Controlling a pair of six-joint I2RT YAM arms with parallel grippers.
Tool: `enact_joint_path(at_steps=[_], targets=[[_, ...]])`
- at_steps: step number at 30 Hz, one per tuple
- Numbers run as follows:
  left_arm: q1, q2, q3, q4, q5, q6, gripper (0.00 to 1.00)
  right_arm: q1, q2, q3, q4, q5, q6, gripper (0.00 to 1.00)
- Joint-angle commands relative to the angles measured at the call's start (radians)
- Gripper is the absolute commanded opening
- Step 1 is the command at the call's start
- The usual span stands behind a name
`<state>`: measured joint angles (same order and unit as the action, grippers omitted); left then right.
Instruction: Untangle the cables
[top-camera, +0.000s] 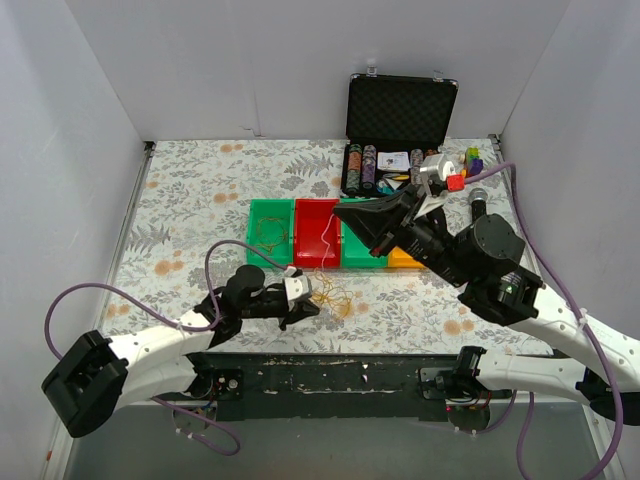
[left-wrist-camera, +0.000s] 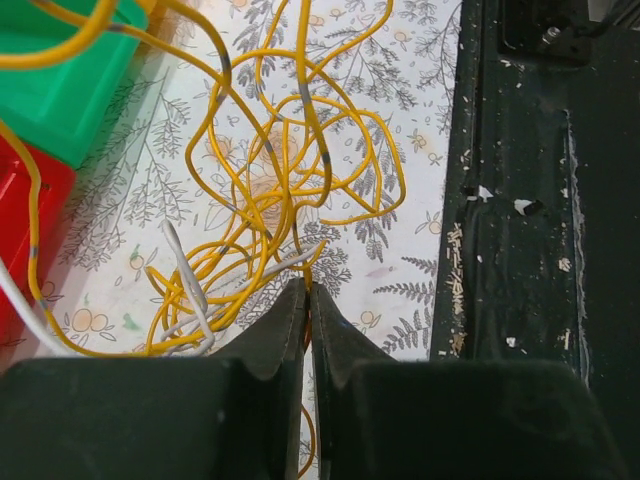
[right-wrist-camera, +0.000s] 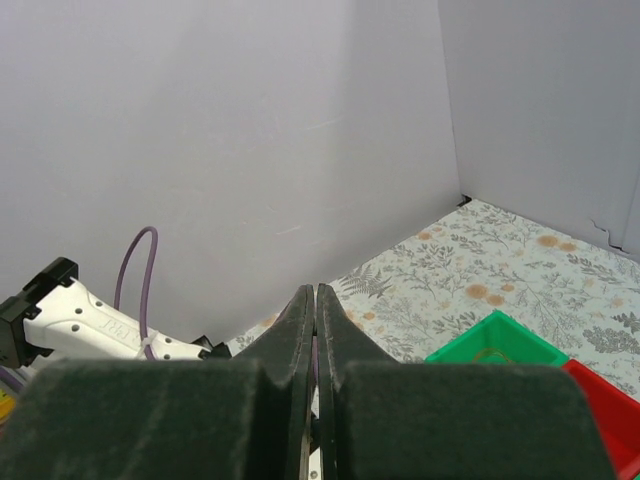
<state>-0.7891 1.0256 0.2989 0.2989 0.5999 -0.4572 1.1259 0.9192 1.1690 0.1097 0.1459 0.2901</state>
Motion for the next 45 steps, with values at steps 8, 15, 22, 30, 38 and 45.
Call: enact_joint_path(at_steps=[8, 15, 22, 30, 38, 45], targets=[[0.073, -0.058, 0.236, -0.594, -0.156, 0.357, 0.00, 0.002, -0.049, 0.086, -0.108, 0.223, -0.120, 0.01], [0.149, -0.229, 0.197, -0.863, -0.365, 0.503, 0.00, 0.002, -0.124, 0.109, -0.240, 0.460, -0.236, 0.01], [0.157, -0.377, 0.192, -1.003, -0.551, 0.483, 0.00, 0.002, -0.197, 0.119, -0.304, 0.722, -0.323, 0.01], [0.160, -0.421, 0.183, -1.087, -0.629, 0.414, 0.00, 0.002, -0.328, 0.156, -0.248, 0.971, -0.479, 0.01], [0.162, -0.417, 0.164, -1.116, -0.672, 0.408, 0.00, 0.002, -0.408, 0.193, -0.163, 1.045, -0.637, 0.01], [0.165, -0.424, 0.126, -1.120, -0.744, 0.419, 0.00, 0.003, -0.395, 0.204, -0.133, 1.092, -0.710, 0.01]])
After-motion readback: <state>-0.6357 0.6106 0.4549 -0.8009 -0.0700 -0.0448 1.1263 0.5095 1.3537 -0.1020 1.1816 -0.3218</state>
